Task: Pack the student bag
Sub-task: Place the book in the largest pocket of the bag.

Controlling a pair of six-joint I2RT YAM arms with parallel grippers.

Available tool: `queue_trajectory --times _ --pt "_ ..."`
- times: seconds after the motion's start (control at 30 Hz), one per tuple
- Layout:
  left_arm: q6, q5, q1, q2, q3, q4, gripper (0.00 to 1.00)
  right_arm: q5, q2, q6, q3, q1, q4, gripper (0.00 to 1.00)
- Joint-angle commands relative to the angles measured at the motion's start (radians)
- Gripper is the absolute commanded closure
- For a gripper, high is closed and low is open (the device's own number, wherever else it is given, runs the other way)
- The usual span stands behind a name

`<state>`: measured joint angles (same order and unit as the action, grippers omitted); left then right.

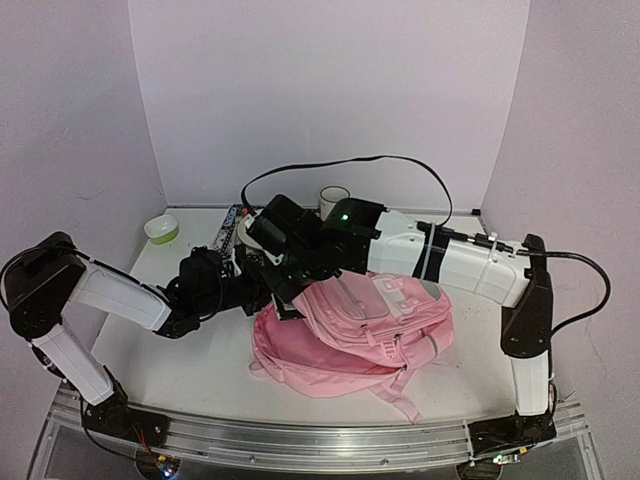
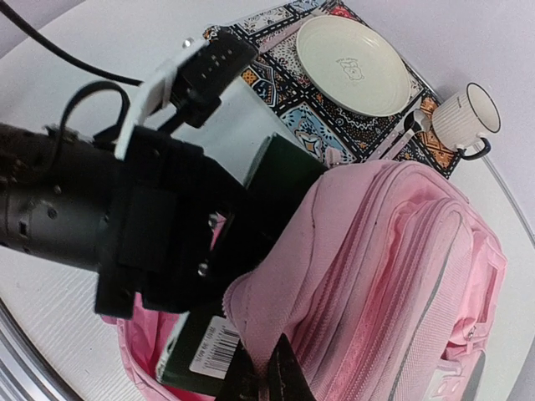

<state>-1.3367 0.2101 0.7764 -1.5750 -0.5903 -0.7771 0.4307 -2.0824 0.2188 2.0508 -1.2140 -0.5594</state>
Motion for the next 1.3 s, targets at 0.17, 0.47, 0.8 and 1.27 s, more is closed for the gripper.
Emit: queue_trajectory --times 0.17,0.47,0.8,1.27 --pt "0.072 -0.242 0.101 -0.144 -0.102 -0.250 0.99 -0.038 -0.016 -0.002 0.069 -0.029 0.105 0.95" --pt "0.128 -0.251 0.137 -0.204 -0.082 -0.250 0.70 -0.003 0.009 0.002 0.005 -0.029 0.111 0.87" --pt "0.216 -0.290 0.137 -0.022 0.065 -0.199 0.30 0.017 0.053 0.007 -0.062 -0.028 0.129 0.85" --pt "0.169 -0.148 0.140 -0.087 0.024 -0.153 0.85 0.006 0.045 0.008 -0.065 -0.028 0.141 0.85"
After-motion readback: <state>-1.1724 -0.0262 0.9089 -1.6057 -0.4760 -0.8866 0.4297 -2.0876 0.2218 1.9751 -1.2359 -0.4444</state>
